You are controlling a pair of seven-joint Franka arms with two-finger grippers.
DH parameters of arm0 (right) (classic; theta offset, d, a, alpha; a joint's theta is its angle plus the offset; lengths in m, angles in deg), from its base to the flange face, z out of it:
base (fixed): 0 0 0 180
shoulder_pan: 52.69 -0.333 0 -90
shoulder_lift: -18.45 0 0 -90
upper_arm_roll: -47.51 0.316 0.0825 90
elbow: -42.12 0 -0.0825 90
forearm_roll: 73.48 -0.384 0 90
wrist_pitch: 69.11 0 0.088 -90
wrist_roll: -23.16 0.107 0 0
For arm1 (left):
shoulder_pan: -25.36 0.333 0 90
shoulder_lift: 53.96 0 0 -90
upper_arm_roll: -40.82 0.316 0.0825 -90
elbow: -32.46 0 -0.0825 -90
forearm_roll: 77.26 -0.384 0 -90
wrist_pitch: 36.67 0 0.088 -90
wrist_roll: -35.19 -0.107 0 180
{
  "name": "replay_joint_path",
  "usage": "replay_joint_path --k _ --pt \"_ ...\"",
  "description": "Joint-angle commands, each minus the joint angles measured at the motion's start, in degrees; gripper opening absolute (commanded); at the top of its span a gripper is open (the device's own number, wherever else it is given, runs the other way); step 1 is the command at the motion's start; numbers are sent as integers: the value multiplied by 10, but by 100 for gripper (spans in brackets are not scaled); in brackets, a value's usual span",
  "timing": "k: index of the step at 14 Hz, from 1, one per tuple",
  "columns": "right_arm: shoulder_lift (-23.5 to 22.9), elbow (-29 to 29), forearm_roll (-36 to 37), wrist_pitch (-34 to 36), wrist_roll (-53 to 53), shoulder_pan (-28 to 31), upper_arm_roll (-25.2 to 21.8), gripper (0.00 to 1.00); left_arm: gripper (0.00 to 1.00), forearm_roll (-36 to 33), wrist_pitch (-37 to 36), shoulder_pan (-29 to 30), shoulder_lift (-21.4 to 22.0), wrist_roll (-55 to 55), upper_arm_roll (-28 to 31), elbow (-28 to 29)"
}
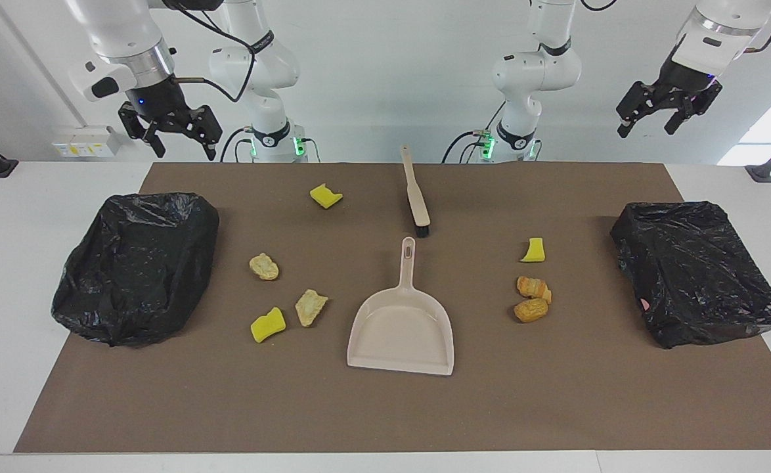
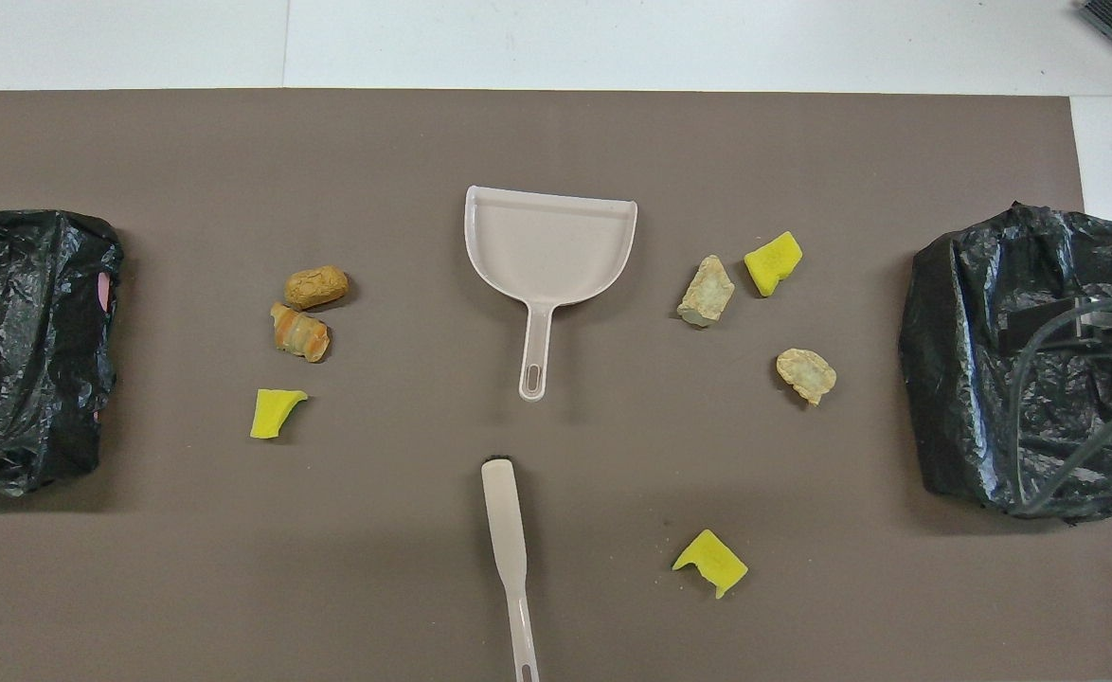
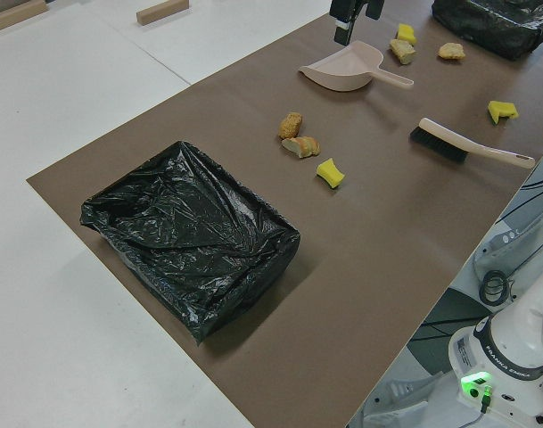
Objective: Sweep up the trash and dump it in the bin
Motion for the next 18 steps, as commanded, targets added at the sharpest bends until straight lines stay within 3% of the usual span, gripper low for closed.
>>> replay_joint_path --k 1,18 --pt "18 -19 -10 1 7 6 2 100 100 -1 -11 -11 7 4 0 -2" --pt "19 -21 -10 4 8 6 3 100 100 -3 -12 0 6 6 7 -2"
